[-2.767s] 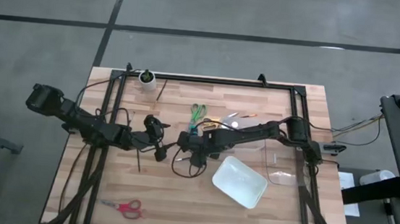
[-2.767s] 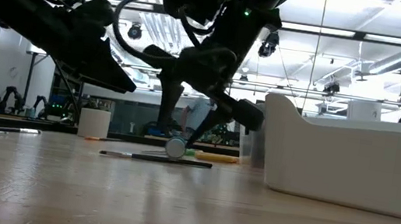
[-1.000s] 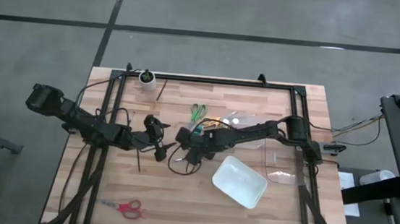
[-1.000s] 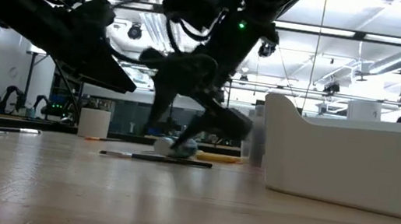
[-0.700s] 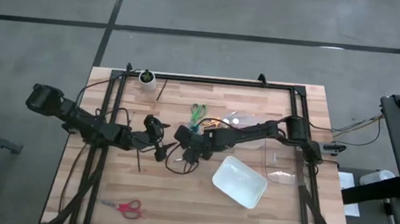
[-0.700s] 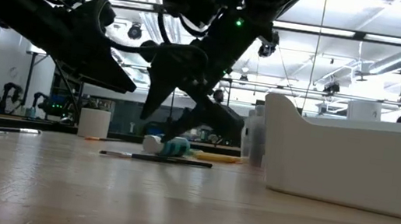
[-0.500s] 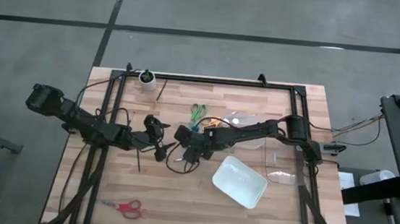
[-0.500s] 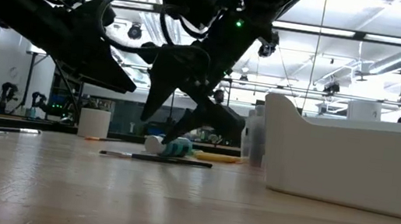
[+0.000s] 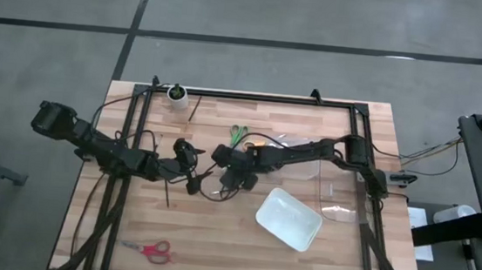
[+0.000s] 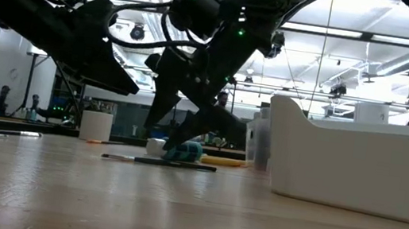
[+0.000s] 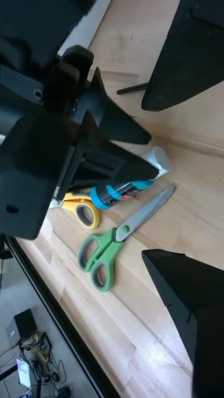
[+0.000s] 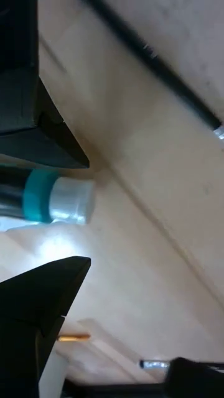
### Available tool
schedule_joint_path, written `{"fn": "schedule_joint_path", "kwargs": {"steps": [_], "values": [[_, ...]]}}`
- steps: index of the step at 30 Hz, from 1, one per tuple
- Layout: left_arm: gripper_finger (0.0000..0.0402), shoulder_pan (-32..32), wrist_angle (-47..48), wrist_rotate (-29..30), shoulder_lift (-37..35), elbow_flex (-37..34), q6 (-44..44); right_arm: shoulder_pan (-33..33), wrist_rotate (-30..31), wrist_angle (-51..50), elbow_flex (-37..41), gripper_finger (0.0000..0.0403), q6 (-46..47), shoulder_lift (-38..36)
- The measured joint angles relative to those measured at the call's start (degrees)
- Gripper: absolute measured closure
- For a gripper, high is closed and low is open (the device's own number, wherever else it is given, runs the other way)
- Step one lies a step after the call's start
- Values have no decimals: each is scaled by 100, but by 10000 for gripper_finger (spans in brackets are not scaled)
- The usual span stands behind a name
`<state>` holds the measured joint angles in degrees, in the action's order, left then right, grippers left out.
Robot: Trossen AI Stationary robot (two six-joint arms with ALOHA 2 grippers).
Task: Pick & Place Paint Supplies
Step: Put the blue paint bottle into the left transparent bin
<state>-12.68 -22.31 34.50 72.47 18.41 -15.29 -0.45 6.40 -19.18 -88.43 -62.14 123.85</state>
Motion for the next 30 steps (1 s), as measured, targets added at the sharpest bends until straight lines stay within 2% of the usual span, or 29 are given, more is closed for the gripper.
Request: {"fn": "schedule_joint_path", "kwargs": {"steps": [4, 13, 20, 30], "values": [[13, 1, -1, -2, -1, 0, -2, 6, -46, -1, 38, 161, 239, 0], [13, 1, 1, 0, -1, 0, 0, -92, -102, -25, 38, 161, 1433, 0], [13, 1, 1, -1, 0, 0, -1, -180, -896, -157, 78, 161, 2323, 0], [13, 1, 1, 0, 0, 0, -1, -301, -1176, -141, 93, 161, 2844, 0]]}}
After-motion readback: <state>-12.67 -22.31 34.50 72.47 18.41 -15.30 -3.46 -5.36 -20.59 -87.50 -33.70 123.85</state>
